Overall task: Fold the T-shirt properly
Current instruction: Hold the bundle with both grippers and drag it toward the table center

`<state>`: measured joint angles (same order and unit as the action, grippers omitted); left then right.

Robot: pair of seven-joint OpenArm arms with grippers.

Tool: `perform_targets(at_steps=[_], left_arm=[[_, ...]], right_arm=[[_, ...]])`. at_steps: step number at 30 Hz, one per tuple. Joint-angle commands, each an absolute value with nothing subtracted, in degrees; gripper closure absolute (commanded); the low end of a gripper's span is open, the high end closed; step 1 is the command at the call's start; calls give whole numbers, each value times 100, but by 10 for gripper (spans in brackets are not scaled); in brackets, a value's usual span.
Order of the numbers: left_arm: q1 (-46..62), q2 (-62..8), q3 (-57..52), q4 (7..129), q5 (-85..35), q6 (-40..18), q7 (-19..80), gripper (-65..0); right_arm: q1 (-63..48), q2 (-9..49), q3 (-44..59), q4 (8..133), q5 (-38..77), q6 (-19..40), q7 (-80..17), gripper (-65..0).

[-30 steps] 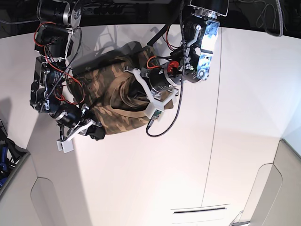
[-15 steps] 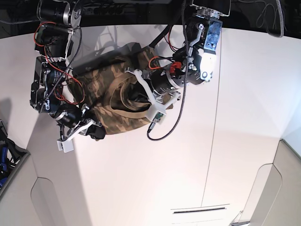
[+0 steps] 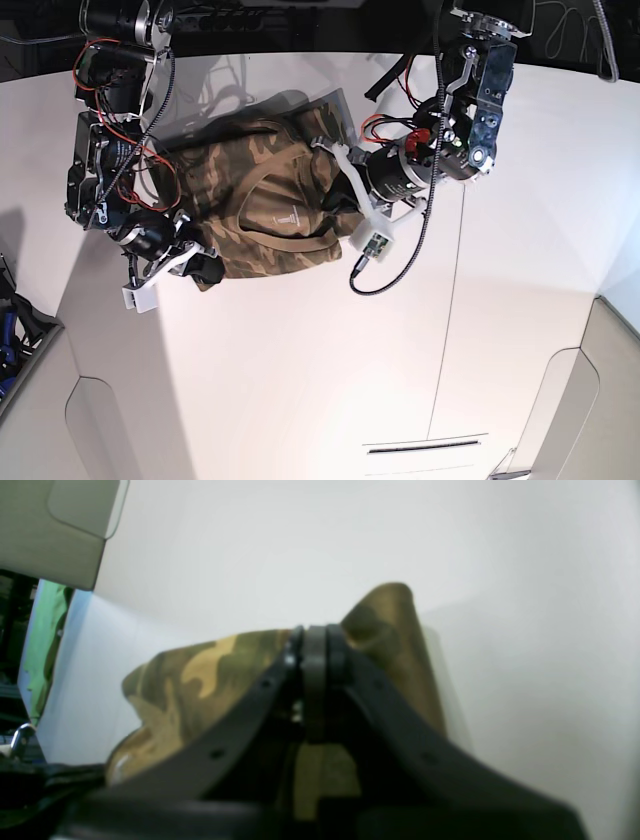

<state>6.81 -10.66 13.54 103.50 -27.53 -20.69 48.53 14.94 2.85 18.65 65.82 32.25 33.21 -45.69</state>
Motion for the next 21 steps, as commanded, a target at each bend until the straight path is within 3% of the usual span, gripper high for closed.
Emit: perform_targets(at_steps=[1,8,11,13,17,19,21], left_arm=[[611,-1149,1343,10464,-2797,-2012,4764,0],[720,-1367,1343,10464,-2672,-2012,4788,0],[714,-1367,1343,10471,-2672,-2012,4786,0],[718,-1369,1343,10475,-2668,-2012,4801,0],[722,-1369,1337,10602,-2432,-2012,4834,-5],[768,-1372,1334,10833,-2279,-2010,4842,-80],[862,-1369,1308,11142,-2171,-2010,4836,-91]], right_arm=[[1619,316,1863,6670,3420,3369,-4499,0],[1782,318,1863,6683,3903,3369,-4525,0],[1955,316,1863,6683,3900,3371,-4517,-171],[2069,316,1863,6683,3896,3389,-4517,-219],[2239,309,1861,6683,3697,3387,-4394,-218],[2252,298,1850,6683,3430,3387,-4167,-213],[2246,303,1793,6678,3100,3387,-3968,-162]])
